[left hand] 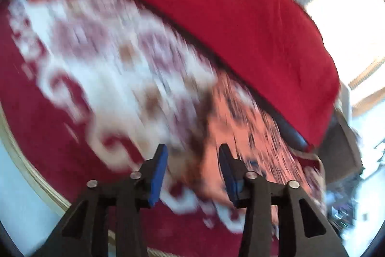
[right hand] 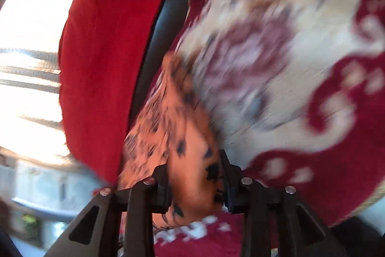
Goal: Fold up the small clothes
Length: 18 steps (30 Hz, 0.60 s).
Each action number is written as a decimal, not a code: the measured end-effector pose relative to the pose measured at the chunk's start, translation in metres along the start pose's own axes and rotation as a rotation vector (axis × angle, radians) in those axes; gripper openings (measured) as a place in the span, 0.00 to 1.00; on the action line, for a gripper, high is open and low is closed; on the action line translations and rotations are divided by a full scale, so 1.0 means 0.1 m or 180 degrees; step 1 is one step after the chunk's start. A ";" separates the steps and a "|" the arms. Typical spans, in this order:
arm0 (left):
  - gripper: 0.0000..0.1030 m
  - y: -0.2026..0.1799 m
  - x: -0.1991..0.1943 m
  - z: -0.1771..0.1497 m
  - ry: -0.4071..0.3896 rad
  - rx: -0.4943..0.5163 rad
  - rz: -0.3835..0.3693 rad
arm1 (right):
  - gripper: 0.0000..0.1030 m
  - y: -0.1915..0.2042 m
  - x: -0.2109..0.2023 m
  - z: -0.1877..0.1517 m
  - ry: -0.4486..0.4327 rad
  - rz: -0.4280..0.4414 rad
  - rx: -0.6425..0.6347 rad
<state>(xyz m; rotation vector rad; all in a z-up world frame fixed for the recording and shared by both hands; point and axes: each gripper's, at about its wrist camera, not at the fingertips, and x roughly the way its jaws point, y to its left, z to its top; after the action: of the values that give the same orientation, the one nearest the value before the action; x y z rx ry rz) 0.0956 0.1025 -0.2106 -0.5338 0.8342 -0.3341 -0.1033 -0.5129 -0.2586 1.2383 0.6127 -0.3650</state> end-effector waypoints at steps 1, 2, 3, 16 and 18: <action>0.46 -0.07 -0.07 0.05 -0.0183 0.0169 0.0024 | 0.34 0.05 -0.19 0.02 -0.0325 -0.0269 -0.0145; 0.47 -0.17 -0.10 0.06 -0.0306 0.0313 0.0050 | 0.34 0.07 -0.30 0.05 -0.0494 -0.0345 -0.0194; 0.51 -0.27 -0.12 0.05 -0.0412 0.0464 0.0060 | 0.34 0.11 -0.43 0.07 -0.0733 -0.0295 -0.0259; 0.80 -0.98 1.01 -0.52 0.0642 0.1496 0.0518 | 0.33 0.52 0.79 0.09 0.0264 -0.0662 -0.0865; 0.82 -1.01 1.01 -0.52 0.0663 0.1578 0.0524 | 0.34 0.55 0.75 0.20 0.0142 -0.0561 -0.0727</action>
<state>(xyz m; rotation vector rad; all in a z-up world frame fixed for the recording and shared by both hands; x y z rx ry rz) 0.1119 -0.0449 -0.2435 0.0331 0.9495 -0.4324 -0.0078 -0.5099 -0.2586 0.9789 0.7825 -0.4033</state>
